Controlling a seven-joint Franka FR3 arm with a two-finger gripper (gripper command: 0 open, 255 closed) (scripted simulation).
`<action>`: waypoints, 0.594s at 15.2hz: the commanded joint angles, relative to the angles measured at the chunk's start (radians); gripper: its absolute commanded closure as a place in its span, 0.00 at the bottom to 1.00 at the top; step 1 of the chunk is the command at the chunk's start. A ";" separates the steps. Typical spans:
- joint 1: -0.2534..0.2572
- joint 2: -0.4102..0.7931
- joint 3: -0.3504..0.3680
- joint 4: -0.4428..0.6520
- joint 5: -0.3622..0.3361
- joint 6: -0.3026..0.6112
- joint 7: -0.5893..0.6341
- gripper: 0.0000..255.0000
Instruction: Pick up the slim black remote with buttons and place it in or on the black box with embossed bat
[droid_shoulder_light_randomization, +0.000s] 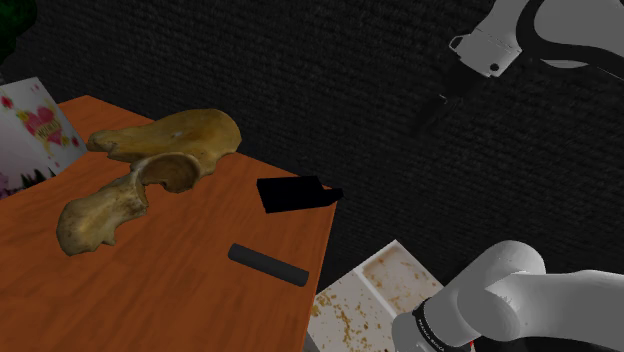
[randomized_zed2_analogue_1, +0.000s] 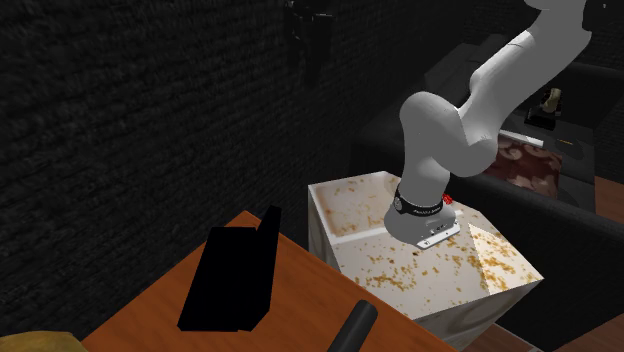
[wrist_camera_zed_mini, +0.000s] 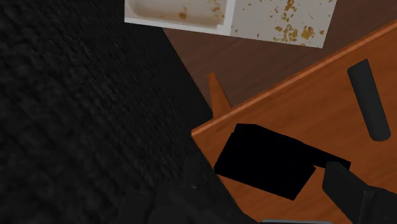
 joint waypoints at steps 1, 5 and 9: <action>0.000 0.000 0.000 0.000 0.000 0.000 0.000 0.00; 0.040 0.020 0.049 -0.077 0.035 0.079 0.014 0.00; 0.082 0.054 0.100 -0.142 0.071 0.161 0.026 0.00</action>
